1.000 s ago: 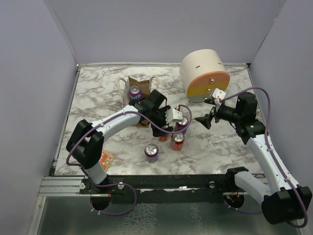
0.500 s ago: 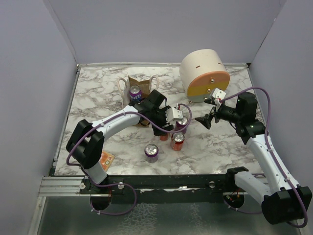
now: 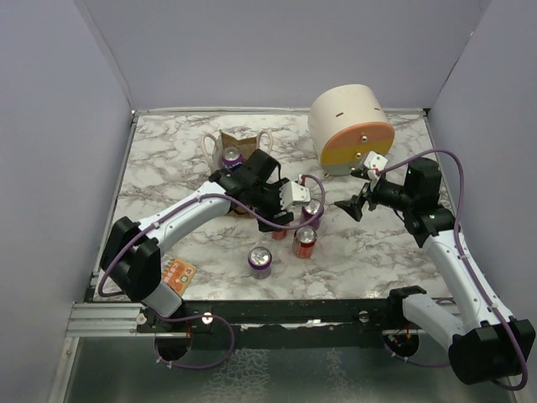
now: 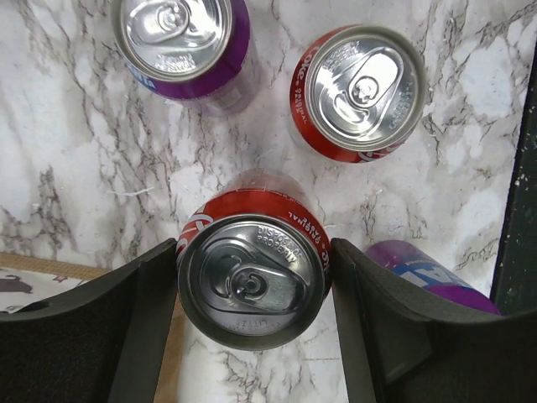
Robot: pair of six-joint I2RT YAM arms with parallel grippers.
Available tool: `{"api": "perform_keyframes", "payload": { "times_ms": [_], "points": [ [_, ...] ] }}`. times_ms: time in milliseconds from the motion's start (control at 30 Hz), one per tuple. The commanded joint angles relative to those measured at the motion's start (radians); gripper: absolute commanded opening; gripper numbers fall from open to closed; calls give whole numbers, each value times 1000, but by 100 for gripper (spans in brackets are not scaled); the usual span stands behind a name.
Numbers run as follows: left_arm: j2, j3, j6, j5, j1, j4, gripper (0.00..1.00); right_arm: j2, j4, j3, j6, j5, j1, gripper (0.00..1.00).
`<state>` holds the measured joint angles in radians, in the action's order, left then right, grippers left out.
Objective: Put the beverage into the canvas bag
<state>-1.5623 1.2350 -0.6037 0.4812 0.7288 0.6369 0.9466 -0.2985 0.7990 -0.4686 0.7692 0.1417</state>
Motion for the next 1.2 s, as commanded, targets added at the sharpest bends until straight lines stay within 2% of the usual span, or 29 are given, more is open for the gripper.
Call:
{"api": "perform_keyframes", "payload": {
  "times_ms": [0,333,633,767,900,1167],
  "points": [
    [101,113,-49,20,4,74,0,7,12,-12,-5,-29,-5,100],
    [296,217,7,-63,-16,139,0,23,14,-11,-1,-27,-5,100],
    [369,275,245,-86,-261,44,0,15,13,-10,-3,-26,-5,100],
    [349,275,332,-144,-338,-10,0,13,12,-10,-6,-28,-5,100],
    [305,275,340,-253,-339,-45,0,7,12,-10,-6,-29,-5,100],
    [169,319,327,-321,-339,-72,0,0,10,-10,-6,-26,-5,100]
  ]
}}
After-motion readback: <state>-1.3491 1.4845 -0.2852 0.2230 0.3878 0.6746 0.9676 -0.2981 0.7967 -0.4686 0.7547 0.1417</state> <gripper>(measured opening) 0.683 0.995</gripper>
